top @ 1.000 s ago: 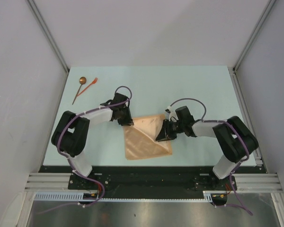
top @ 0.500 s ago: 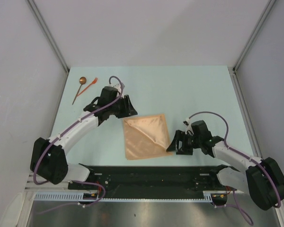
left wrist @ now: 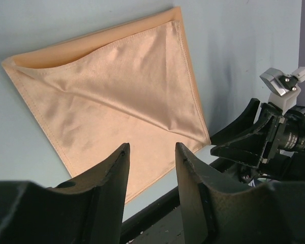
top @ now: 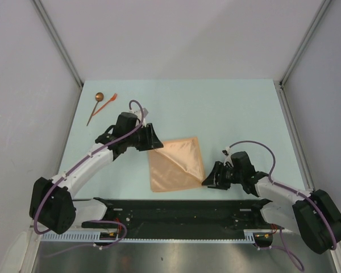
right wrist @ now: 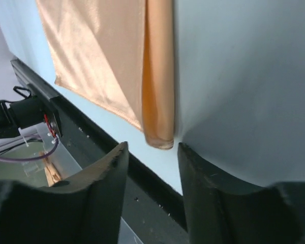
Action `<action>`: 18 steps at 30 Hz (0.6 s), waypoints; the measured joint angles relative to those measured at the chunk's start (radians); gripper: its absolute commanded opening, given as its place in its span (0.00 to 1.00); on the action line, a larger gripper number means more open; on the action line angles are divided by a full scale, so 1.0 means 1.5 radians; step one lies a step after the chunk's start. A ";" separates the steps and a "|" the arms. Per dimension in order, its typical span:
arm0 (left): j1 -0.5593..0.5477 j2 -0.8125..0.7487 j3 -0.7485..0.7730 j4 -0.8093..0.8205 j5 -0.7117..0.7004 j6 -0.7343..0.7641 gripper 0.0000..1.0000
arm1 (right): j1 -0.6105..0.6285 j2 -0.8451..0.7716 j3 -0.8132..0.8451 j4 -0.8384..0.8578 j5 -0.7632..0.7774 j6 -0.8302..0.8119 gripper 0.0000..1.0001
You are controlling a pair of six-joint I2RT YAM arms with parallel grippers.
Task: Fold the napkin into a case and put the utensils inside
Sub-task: Pick up the upper triangle-folded napkin from the center of the board.
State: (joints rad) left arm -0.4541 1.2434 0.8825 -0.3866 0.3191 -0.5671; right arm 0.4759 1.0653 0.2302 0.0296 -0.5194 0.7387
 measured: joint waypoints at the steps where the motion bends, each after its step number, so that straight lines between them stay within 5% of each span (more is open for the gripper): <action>1: 0.000 -0.002 0.000 -0.001 0.000 0.000 0.46 | 0.000 0.006 0.000 0.005 0.000 0.001 0.41; 10: 0.000 -0.006 0.000 -0.005 0.000 0.000 0.46 | -0.007 0.080 0.001 0.067 0.009 0.004 0.05; 18: 0.000 -0.005 0.006 -0.019 -0.002 0.001 0.46 | -0.114 0.117 0.050 0.023 0.021 -0.031 0.00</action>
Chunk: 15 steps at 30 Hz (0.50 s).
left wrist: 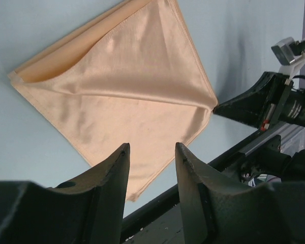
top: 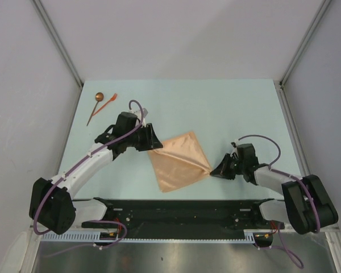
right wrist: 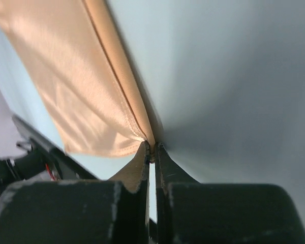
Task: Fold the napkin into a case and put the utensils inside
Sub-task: Pick up the upper triangle-folded napkin from the center of the board, then move the upper triangle-folded napkin to the center of the board.
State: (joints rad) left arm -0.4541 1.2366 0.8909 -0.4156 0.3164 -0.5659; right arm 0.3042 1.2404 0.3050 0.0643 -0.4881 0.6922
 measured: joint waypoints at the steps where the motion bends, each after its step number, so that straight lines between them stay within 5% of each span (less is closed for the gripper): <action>1: 0.000 0.000 0.002 0.000 0.000 0.000 0.46 | -0.016 0.009 0.012 -0.009 0.005 -0.008 0.00; 6: 0.002 0.009 0.017 -0.004 -0.007 0.000 0.46 | -0.085 0.113 0.127 -0.057 0.040 -0.067 0.00; 15: 0.020 0.072 0.046 -0.003 -0.004 -0.001 0.47 | -0.126 0.471 0.564 -0.118 0.057 -0.203 0.01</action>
State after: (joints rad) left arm -0.4248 1.3445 0.9596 -0.4202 0.3107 -0.5671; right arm 0.1158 1.9465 1.1511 -0.1123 -0.4030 0.3874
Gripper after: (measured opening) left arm 0.471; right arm 0.032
